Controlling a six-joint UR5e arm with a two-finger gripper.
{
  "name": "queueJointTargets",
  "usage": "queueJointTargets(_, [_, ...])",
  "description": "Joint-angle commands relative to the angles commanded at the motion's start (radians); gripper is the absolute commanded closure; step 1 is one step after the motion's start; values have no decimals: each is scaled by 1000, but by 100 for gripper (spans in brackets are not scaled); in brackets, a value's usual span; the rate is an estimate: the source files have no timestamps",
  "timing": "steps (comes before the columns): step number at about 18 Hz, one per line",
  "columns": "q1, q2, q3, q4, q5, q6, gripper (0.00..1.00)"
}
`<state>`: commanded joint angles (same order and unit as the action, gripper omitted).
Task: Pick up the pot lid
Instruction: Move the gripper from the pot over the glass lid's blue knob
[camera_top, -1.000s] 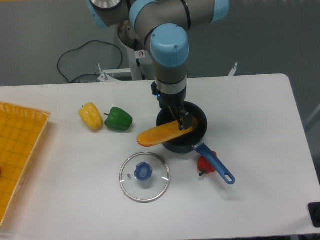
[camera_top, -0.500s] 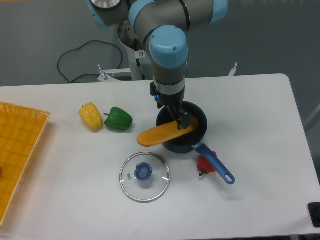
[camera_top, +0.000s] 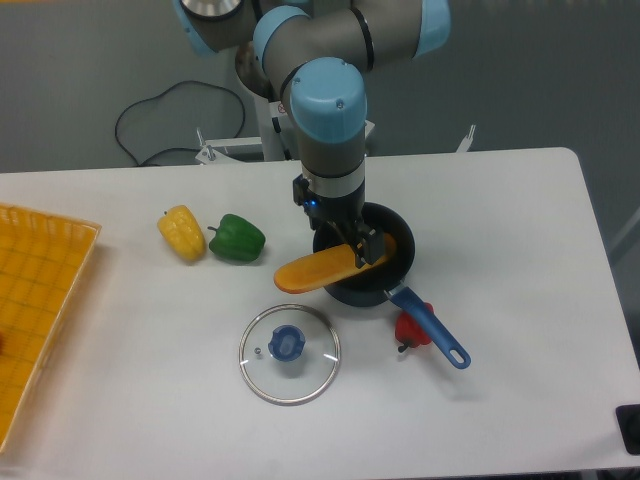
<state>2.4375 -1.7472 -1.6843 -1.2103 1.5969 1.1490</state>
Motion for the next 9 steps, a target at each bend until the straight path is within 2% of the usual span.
queueJointTargets(6, [-2,-2,0,0,2,-9,0])
queueJointTargets(9, [-8,-8,0,2,0,-87,0])
